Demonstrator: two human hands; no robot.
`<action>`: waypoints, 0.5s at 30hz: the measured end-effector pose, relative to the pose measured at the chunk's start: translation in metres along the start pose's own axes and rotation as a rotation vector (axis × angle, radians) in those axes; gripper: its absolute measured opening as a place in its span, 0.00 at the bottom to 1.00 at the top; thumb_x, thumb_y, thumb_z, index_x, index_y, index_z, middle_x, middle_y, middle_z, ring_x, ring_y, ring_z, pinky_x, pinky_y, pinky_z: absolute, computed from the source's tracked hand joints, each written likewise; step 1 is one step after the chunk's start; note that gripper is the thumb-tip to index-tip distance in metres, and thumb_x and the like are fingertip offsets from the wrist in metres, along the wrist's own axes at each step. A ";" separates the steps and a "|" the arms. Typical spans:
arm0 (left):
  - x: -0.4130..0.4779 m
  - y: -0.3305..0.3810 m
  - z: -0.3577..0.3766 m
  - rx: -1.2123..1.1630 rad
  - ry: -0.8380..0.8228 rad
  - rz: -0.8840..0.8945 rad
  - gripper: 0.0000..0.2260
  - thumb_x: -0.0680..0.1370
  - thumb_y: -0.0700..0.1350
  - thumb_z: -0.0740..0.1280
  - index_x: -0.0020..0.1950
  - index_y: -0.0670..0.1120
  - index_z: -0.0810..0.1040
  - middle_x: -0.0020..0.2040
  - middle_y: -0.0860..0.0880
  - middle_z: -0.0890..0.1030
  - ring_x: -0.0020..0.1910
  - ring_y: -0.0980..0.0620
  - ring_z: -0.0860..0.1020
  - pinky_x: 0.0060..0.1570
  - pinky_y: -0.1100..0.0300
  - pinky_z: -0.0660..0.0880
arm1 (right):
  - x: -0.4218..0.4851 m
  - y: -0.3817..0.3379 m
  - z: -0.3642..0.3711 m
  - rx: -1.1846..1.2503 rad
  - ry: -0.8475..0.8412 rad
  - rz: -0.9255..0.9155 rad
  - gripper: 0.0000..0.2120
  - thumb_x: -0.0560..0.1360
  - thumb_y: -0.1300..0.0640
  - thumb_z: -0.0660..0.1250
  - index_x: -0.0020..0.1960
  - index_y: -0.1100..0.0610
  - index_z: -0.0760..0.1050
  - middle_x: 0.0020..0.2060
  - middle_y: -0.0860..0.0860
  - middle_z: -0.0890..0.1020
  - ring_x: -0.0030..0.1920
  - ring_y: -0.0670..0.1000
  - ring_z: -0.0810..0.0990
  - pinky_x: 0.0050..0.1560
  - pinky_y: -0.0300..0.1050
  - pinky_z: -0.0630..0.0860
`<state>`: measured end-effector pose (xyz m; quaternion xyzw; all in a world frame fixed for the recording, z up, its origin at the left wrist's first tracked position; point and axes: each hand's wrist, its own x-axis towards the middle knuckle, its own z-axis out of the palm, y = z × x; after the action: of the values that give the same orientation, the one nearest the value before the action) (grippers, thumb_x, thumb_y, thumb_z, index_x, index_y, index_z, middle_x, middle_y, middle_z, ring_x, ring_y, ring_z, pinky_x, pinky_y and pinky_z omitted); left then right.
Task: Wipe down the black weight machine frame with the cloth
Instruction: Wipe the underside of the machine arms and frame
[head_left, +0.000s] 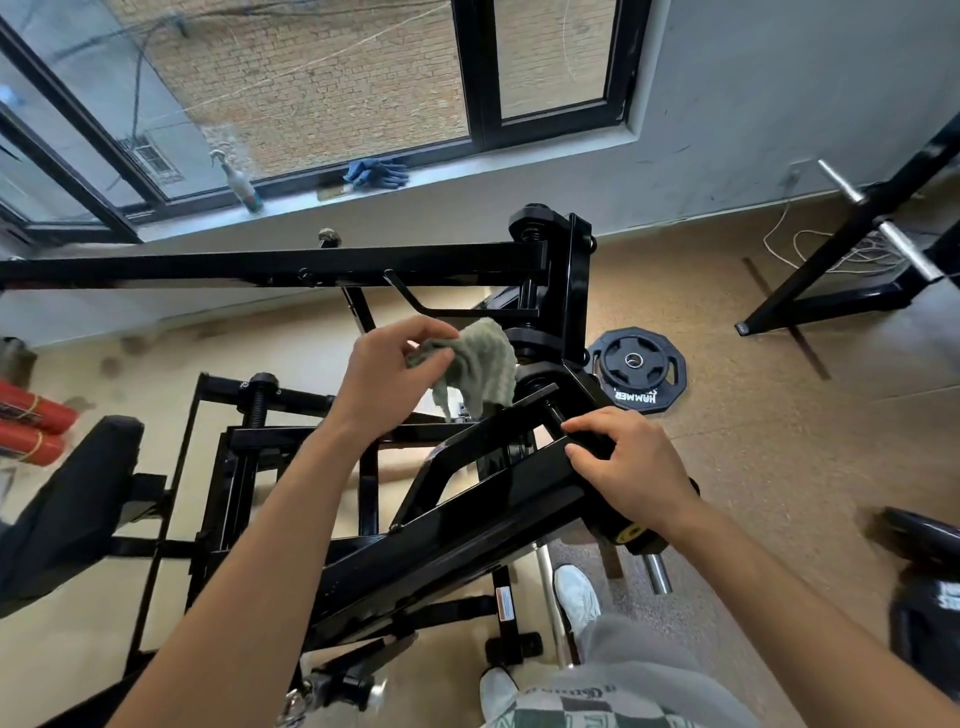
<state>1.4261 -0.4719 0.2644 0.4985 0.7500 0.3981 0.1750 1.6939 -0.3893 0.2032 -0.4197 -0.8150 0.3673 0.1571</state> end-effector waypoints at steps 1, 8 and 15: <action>0.000 0.000 0.004 0.007 -0.042 0.001 0.09 0.77 0.39 0.73 0.54 0.50 0.85 0.44 0.54 0.84 0.36 0.62 0.76 0.39 0.70 0.73 | 0.000 0.000 0.000 0.002 0.001 -0.005 0.12 0.74 0.49 0.71 0.57 0.45 0.83 0.52 0.39 0.82 0.56 0.46 0.78 0.63 0.57 0.73; -0.013 -0.015 0.060 0.058 -0.445 -0.064 0.10 0.81 0.49 0.69 0.60 0.52 0.85 0.46 0.56 0.83 0.43 0.59 0.79 0.47 0.63 0.73 | -0.001 0.002 0.002 0.011 0.028 -0.017 0.11 0.74 0.50 0.71 0.56 0.45 0.83 0.52 0.40 0.83 0.56 0.46 0.78 0.64 0.57 0.73; -0.016 -0.040 0.040 0.014 -0.508 -0.156 0.08 0.81 0.44 0.70 0.57 0.56 0.83 0.36 0.65 0.77 0.37 0.65 0.76 0.45 0.62 0.73 | 0.000 0.003 0.000 0.009 0.037 -0.024 0.10 0.75 0.51 0.71 0.56 0.46 0.83 0.52 0.40 0.83 0.55 0.44 0.78 0.64 0.56 0.73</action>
<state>1.4357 -0.4766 0.2067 0.5241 0.7209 0.2405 0.3843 1.6957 -0.3886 0.2009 -0.4157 -0.8154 0.3613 0.1784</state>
